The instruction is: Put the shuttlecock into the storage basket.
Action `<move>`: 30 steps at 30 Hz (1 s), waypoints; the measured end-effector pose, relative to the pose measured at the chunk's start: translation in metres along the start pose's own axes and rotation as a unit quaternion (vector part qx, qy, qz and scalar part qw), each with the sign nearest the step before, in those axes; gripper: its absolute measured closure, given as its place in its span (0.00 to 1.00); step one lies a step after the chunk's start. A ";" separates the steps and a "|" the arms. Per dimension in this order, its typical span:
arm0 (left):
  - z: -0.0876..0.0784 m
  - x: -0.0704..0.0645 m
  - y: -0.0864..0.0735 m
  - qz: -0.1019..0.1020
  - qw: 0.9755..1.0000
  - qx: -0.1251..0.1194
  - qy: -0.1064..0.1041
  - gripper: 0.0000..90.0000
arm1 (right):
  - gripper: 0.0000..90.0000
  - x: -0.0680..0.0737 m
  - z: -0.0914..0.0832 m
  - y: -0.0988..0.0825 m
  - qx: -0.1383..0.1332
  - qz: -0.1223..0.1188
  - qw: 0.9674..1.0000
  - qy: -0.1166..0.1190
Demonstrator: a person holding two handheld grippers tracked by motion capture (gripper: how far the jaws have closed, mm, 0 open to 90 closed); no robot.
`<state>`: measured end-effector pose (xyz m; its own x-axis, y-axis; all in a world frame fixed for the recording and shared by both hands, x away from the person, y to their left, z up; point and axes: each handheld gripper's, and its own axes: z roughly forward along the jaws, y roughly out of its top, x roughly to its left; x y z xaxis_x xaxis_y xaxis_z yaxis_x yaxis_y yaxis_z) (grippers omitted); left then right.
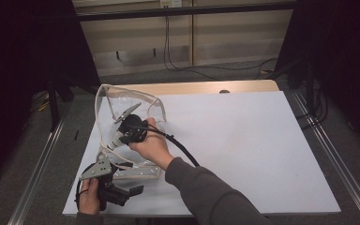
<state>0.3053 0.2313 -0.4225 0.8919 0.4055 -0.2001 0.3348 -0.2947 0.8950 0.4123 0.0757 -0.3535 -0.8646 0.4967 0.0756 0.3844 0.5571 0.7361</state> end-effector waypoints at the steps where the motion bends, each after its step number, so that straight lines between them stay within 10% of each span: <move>1: 0.000 0.000 0.000 0.000 1.000 0.000 0.001 0.03 | 0.97 0.001 0.001 0.000 0.002 -0.003 1.000 0.003; 8: 0.000 0.000 0.000 0.001 1.000 0.000 0.002 0.03 | 0.70 0.002 0.009 -0.002 0.021 0.000 1.000 0.009; 30: -0.001 -0.001 0.001 0.000 1.000 -0.002 0.005 0.03 | 0.42 -0.004 -0.015 0.003 0.000 0.035 0.999 -0.019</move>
<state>0.3045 0.2311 -0.4211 0.8891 0.4133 -0.1964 0.3336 -0.2915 0.8965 0.4120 0.0656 -0.3412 -0.8228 0.5594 0.1009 0.4433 0.5204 0.7299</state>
